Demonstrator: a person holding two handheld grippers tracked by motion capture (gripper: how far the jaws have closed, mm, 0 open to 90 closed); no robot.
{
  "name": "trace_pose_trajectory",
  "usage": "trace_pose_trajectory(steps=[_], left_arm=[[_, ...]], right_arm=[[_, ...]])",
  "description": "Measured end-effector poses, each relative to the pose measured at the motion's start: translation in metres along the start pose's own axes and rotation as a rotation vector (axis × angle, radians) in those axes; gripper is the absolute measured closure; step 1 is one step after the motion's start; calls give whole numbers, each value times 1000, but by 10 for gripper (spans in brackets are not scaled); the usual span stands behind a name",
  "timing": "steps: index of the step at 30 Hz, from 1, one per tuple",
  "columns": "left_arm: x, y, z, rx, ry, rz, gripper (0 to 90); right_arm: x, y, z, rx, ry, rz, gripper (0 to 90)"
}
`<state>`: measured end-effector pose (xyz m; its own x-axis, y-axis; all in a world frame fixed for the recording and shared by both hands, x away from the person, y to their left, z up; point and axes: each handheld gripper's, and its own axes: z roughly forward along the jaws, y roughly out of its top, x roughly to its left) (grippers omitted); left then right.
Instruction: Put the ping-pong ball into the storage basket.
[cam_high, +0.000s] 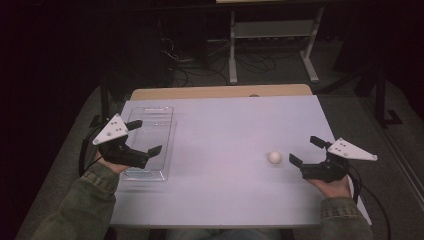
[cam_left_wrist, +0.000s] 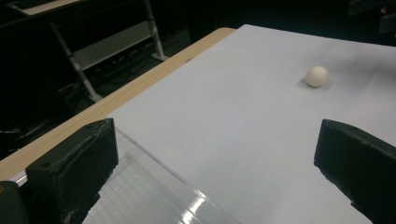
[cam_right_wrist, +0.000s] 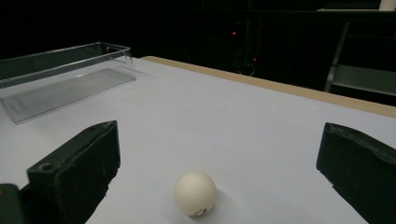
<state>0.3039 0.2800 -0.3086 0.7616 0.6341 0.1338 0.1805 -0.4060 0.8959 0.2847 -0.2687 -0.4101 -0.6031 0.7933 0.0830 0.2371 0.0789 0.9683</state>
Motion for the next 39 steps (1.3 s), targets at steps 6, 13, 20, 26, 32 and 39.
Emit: trace_pose_trajectory(steps=[6, 13, 20, 26, 32, 39], left_arm=[[-3, 8, 9, 4, -25, 16, 0], [-3, 17, 18, 18, -45, 32, 0], [-2, 25, 24, 33, -80, 40, 0], [-3, 30, 28, 45, -98, 49, 0], [-3, 34, 35, 58, -121, 59, 0], [-5, 39, 42, 74, -137, 70, 0]], right_arm=[[0, 0, 0, -1, 1, 2, 0], [-1, 0, -1, -3, 1, 4, 0], [-2, 0, -3, -12, -4, 11, 0], [-2, 1, -3, -12, -3, 10, 0], [-2, 0, -3, -13, -2, 11, 0], [-2, 0, -3, -10, 1, 12, 0]])
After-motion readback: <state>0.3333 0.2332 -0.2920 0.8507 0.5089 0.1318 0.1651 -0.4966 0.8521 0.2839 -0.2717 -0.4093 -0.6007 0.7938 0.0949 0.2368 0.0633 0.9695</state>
